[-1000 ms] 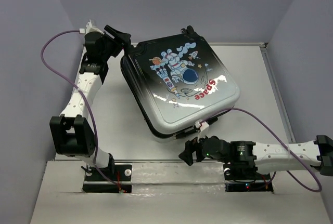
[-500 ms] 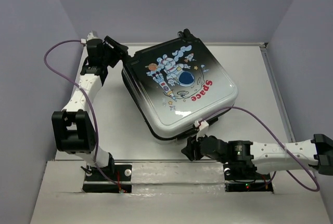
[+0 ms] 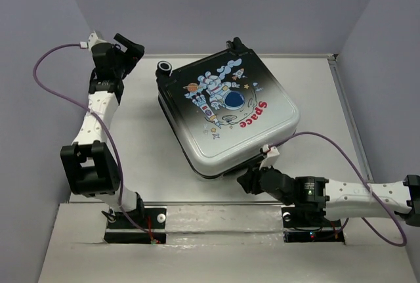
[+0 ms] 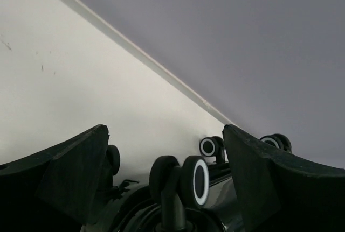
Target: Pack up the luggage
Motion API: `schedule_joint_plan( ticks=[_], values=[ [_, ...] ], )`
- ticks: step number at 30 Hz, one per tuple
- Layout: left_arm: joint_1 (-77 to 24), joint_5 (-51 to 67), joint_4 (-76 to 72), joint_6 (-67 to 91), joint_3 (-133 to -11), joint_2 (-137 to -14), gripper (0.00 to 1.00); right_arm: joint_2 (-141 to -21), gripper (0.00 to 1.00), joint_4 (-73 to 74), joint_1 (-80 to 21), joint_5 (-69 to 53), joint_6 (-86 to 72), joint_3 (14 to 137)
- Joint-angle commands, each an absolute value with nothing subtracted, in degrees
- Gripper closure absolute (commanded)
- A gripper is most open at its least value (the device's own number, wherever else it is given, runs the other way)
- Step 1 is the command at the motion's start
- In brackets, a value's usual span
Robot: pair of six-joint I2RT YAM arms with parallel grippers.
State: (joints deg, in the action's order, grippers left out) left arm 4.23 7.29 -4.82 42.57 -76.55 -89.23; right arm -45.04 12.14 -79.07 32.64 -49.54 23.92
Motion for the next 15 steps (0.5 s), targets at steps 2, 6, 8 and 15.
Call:
schedule_joint_plan(
  ticks=[2, 6, 8, 15],
  values=[
    [3.96, 2.11, -7.91, 38.76, -76.83, -76.48, 0.01, -41.58, 0.83, 29.52, -77.7, 42.0, -66.95, 24.69],
    [3.43, 9.74, -11.77, 42.44, -64.9, -66.82, 0.01, -39.64, 0.93, 34.27, -74.19, 45.87, -67.68, 26.45],
    [1.6, 12.99, -13.96, 44.29, -54.62, -59.55, 0.01, -38.07, 0.93, 34.54, -69.36, 46.67, -64.1, 27.59],
    [-6.23, 10.81, -9.23, 40.69, -31.13, -40.8, 0.03, -37.7, 0.93, 26.04, -52.67, 43.87, -45.11, 30.76]
  ],
)
